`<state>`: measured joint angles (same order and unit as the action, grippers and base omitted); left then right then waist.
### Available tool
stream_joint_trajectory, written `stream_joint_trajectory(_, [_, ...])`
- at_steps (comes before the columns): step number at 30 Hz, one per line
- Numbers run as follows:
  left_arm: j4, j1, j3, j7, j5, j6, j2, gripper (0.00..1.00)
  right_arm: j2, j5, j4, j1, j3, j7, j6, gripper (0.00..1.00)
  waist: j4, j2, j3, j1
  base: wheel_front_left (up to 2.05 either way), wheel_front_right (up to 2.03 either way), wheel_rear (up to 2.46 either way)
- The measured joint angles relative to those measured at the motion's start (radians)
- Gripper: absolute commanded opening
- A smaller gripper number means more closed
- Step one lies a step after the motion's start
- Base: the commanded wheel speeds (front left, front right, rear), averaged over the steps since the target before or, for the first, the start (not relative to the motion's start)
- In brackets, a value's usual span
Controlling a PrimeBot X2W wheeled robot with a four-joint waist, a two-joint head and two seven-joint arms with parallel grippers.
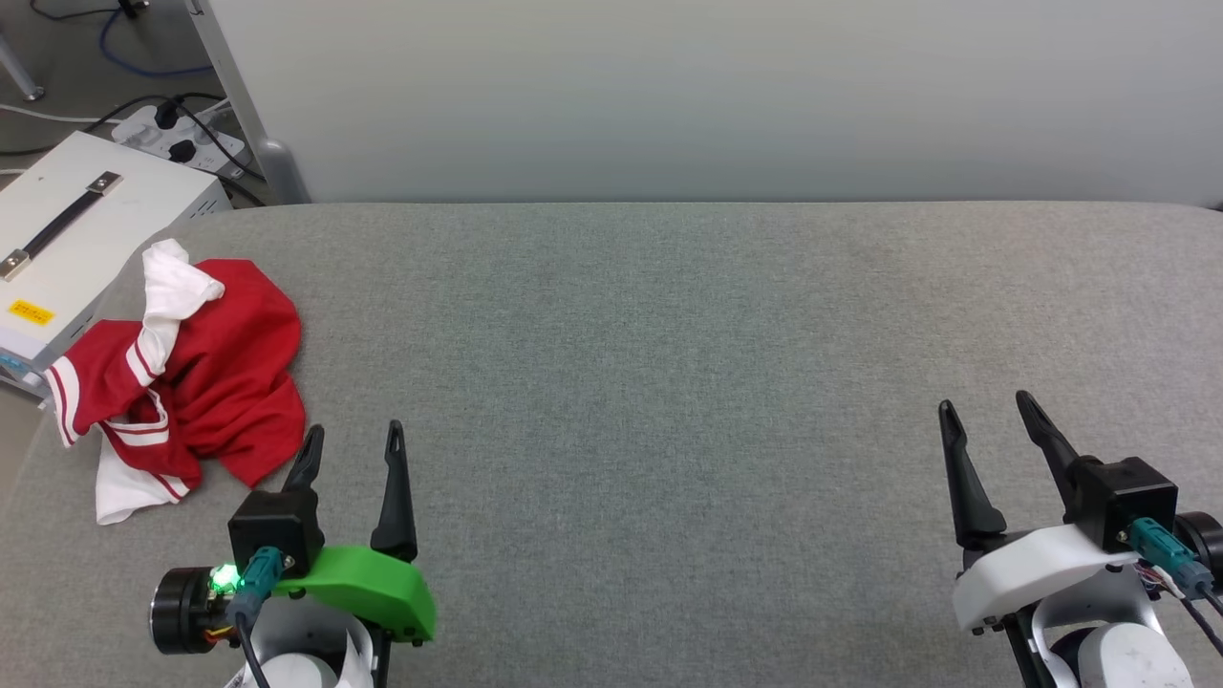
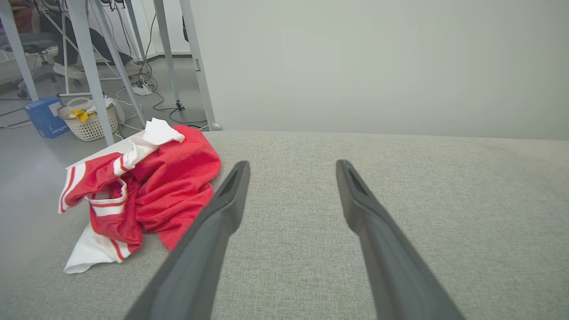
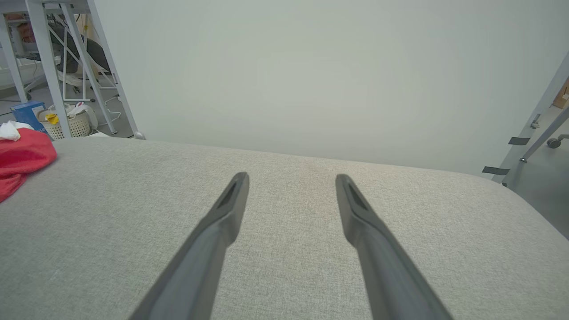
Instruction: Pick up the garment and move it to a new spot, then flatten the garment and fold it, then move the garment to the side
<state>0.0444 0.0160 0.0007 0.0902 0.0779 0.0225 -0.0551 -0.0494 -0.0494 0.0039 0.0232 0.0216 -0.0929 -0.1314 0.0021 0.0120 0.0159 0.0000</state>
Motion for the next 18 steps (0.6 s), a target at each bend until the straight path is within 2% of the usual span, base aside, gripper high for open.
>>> stream_joint_trajectory(18, [0.034,0.0,-0.01,0.034,0.019,0.01,0.0,1.0,0.0,-0.009,0.017,0.012,0.002,-0.035,0.0,1.0,0.001,0.0,0.007,0.0,0.0,0.0,0.0])
